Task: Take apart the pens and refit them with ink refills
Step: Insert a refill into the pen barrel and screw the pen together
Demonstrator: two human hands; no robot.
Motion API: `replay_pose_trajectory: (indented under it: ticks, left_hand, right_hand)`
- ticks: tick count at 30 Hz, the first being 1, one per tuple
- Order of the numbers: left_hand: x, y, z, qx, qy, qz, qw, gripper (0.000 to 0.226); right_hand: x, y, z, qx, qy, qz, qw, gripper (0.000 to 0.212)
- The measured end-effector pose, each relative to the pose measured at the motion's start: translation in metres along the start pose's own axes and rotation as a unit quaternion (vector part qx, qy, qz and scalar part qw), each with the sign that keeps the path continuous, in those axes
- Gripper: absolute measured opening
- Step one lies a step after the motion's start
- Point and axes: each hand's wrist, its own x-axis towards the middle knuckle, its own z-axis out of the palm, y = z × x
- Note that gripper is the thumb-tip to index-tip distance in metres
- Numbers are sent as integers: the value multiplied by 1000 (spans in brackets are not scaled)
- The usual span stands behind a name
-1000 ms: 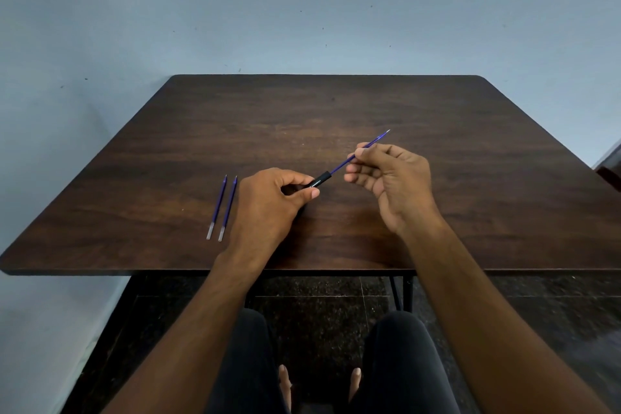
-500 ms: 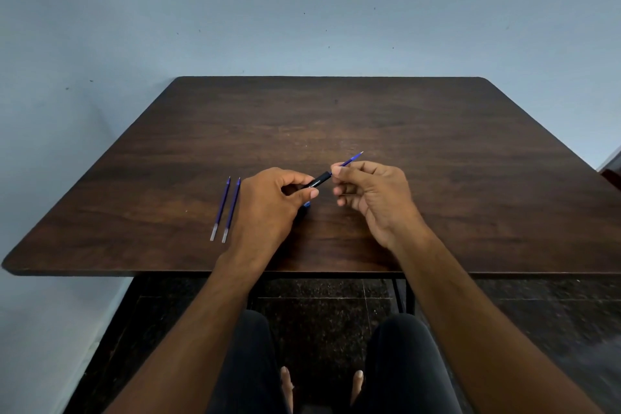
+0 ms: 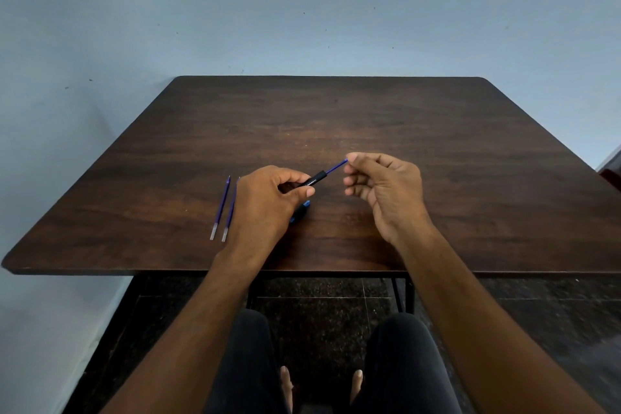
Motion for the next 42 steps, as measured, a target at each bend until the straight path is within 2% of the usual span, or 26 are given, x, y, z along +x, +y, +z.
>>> replay_pose_trajectory:
  ticks: [8,15,18,20,22,26,29,34,36,38,42]
  left_hand:
    - [2,2,0,9,39,22,999,15]
    - [2,-6,-4,0,42,9,999,15]
    - [3,-10,-8,-3,58,10,998,25]
    - [3,-12,-10,-4,64,11,998,29]
    - [3,-15,-10,-3,64,11,998,28]
    - [4,-18,-7,1,64,10,998,20]
    - [4,-20,-7,11,65,16,998,17]
    - [4,-22,-8,12,62,19,998,19]
    - [3,-22,-8,9,63,15,998,19]
    - [2,-23,-9,7,63,12,998,18]
    - [2,-24,-11,0,62,11,998,20]
  right_hand:
    - [0,5,7,-56,-10,-23,998,12]
    - [1,7,9,-74,-22,-10,997,15]
    - [1,10,7,-161,-37,20,986,20]
    - [0,11,8,-281,-63,39,957,27]
    - [-1,11,16,-400,-83,53,911,34]
    - [2,12,37,-561,-93,69,820,47]
    - [4,16,49,-611,-74,60,786,54]
    - [4,23,57,-658,-65,31,749,42]
    - [5,20,57,-656,-71,46,750,36]
    - [5,16,53,-620,-85,76,776,32]
    - [3,4,30,-409,-113,160,891,30]
